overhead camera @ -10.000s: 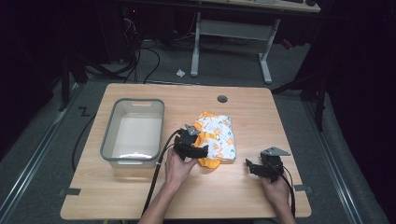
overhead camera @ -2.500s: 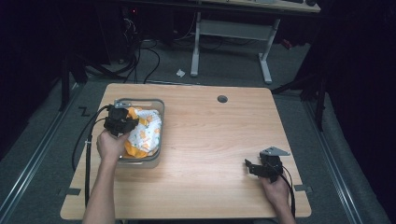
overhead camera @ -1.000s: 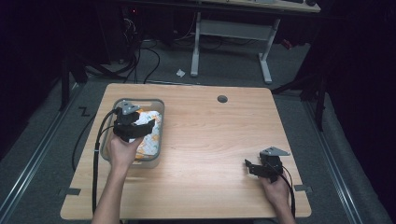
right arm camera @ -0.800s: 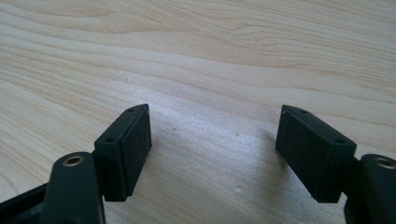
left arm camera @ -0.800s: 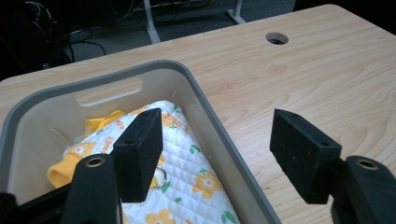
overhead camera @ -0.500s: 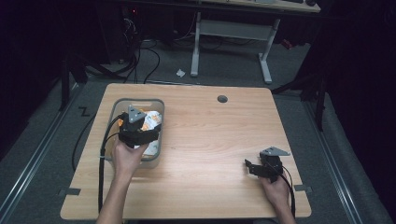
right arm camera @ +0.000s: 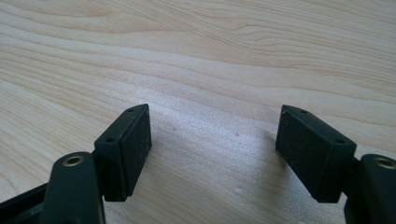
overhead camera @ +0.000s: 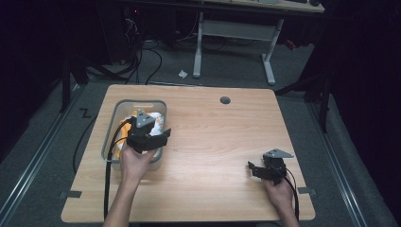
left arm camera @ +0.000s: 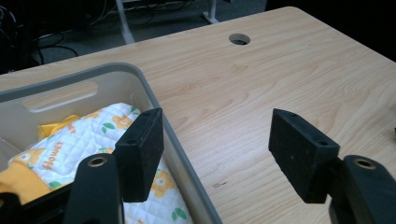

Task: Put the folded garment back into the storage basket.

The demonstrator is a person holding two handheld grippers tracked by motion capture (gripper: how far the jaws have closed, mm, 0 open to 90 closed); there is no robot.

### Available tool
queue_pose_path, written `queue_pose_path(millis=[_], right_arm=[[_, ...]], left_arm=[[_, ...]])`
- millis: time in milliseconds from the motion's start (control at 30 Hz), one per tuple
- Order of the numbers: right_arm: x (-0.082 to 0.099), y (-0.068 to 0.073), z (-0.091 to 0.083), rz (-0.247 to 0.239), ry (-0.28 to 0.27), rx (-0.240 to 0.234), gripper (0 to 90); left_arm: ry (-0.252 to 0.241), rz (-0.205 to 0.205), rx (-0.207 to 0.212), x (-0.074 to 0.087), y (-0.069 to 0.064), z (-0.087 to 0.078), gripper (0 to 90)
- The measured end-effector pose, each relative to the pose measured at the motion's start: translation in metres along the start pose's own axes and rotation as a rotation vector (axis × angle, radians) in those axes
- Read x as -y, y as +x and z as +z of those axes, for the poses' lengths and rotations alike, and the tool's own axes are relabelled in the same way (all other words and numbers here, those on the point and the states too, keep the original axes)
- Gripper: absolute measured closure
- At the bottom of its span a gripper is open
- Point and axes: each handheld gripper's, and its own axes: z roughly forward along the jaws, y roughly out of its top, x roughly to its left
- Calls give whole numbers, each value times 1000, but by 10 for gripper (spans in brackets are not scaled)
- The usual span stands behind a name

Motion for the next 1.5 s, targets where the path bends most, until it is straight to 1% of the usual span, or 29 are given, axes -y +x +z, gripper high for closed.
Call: queue_pose_path(millis=[133,200,533,633,933,1033,1100,1200,1433,1500], right_arm=[[0,0,0,0,1,0,270],[0,0,0,0,2,-1,269],[0,0,0,0,1,0,269],[0,0,0,0,2,0,269],[0,0,0,0,2,0,270],[0,0,0,0,1,0,270],[0,0,0,0,1,0,270],[0,0,0,0,1,0,270],[0,0,0,0,1,0,270],[0,0,0,0,2,0,270]], left_arm=[[0,4,11,0,-5,0,361],[-8,0,23,0,-7,-1,361],[-15,4,48,0,-17,1,358],[-17,5,63,0,-20,1,356],[-18,-6,92,3,-27,4,351],[-16,-22,114,5,-30,6,341],[-17,-26,121,6,-32,6,339],[-9,-17,127,6,-35,8,340],[-15,-13,141,8,-43,10,345],[-9,-9,147,10,-44,11,345]])
